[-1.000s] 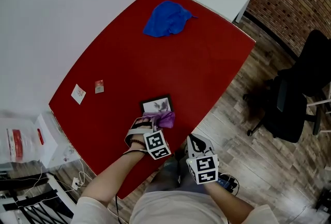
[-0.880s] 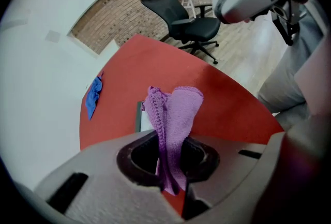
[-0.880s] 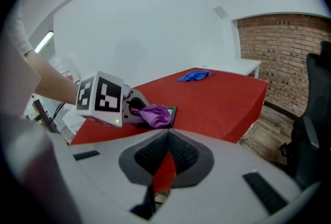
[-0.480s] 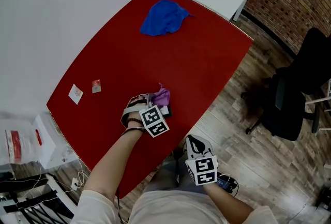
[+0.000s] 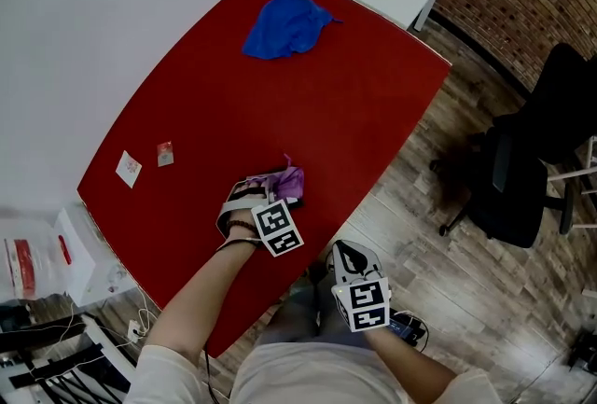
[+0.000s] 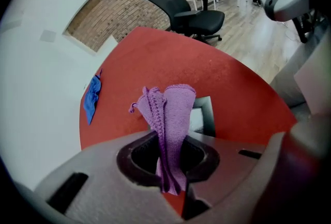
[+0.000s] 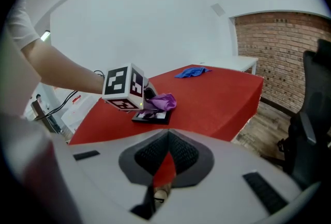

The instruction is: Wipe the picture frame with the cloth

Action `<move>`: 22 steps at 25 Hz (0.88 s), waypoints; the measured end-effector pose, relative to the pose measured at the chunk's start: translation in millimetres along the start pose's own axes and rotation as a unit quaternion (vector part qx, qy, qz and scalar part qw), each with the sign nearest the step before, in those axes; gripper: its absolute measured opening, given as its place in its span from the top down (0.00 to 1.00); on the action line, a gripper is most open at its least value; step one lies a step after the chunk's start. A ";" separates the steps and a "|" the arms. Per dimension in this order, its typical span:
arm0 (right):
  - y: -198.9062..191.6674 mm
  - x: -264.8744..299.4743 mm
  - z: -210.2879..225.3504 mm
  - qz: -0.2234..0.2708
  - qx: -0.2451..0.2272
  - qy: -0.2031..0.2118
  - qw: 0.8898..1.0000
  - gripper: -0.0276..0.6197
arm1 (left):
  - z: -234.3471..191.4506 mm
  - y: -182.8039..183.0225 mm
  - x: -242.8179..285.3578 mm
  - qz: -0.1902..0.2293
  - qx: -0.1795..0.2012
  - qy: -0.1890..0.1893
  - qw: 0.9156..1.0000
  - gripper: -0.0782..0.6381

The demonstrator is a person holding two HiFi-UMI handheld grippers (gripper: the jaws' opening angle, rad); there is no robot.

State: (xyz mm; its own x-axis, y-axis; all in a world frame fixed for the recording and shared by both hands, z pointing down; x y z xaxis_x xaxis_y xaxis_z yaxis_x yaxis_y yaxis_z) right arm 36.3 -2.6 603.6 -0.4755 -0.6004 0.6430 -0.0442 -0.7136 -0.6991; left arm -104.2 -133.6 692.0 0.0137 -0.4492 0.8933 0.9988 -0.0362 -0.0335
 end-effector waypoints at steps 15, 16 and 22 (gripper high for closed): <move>-3.6 1.9 -16.9 0.000 -0.008 0.019 1.000 0.95 | 60.8 14.1 -34.3 0.013 0.072 0.022 0.997 0.81; -3.7 1.1 -17.7 0.000 -0.010 0.018 1.000 0.95 | 59.3 13.0 -35.0 0.014 0.069 0.027 0.997 0.81; 7.1 -11.1 -21.1 0.010 -0.024 0.019 0.999 0.95 | 48.2 11.3 -73.0 0.066 -0.096 0.034 0.993 0.81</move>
State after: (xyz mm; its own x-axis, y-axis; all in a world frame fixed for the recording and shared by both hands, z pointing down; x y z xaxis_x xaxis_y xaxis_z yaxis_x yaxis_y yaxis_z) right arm 22.8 6.5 584.8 -0.5105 -0.5997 0.6162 -0.0765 -0.6821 -0.7273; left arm -91.7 -58.2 648.0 0.1345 -0.5196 0.8438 0.9609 -0.1396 -0.2391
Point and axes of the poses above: the fingertips, and each gripper's own axes: x forward along the fingers, z to its right, y out of its top, the point moved 1 cm from there along -x, backward along the fingers, and after that the axes turned 8 degrees about x, right-handed, at the moved point
